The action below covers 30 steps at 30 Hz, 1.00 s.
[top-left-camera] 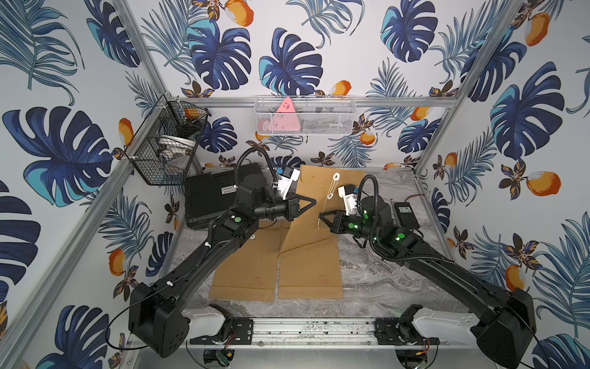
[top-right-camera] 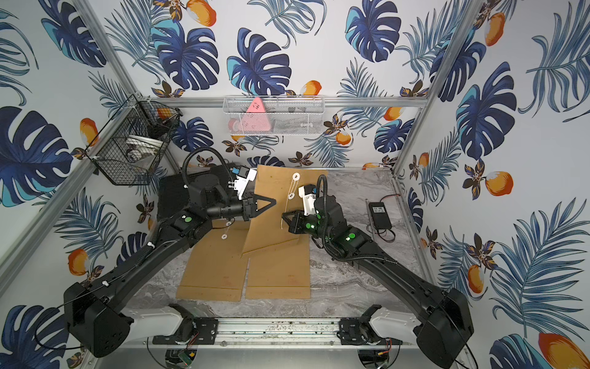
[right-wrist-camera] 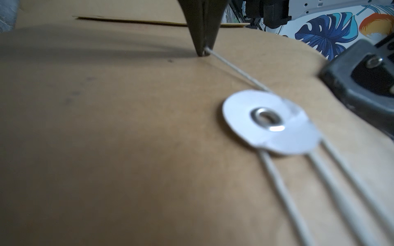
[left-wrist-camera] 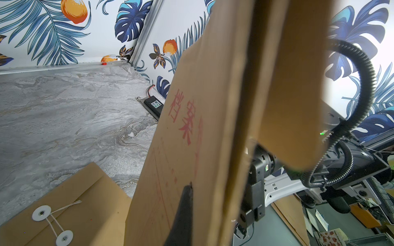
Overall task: Close the mouth of the file bag
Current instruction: Close the file bag.
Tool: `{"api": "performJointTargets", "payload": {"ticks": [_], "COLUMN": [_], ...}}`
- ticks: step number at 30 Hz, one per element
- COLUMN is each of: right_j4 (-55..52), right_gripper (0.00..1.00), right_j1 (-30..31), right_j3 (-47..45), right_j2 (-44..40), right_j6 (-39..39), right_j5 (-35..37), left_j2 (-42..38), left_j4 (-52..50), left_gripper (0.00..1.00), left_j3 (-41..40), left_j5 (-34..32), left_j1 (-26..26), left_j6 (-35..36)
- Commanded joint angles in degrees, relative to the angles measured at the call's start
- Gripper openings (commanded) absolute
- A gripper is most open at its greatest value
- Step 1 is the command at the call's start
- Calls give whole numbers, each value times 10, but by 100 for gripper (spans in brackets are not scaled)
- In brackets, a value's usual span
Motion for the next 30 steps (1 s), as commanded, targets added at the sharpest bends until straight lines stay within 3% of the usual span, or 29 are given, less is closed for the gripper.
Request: {"api": "performJointTargets", "payload": {"ticks": [1,16,30], "right_j4": [11,-173,-192], "right_gripper": [0,0,0], "right_j1": [1,0,-10], "right_j3": [-1,53,88], "right_j2": [-11,-79,-107], "right_j6": [-7,-56,-83], "right_j5": [18,20,-15], "left_j2": [-4,-10,-16], "left_j4": [-1,-45,-46], "left_gripper": [0,0,0], "left_j3": [6,7,2], "left_j5": [6,-4,-6], "left_j1": [2,16,18], "left_j6": [13,65,68]}}
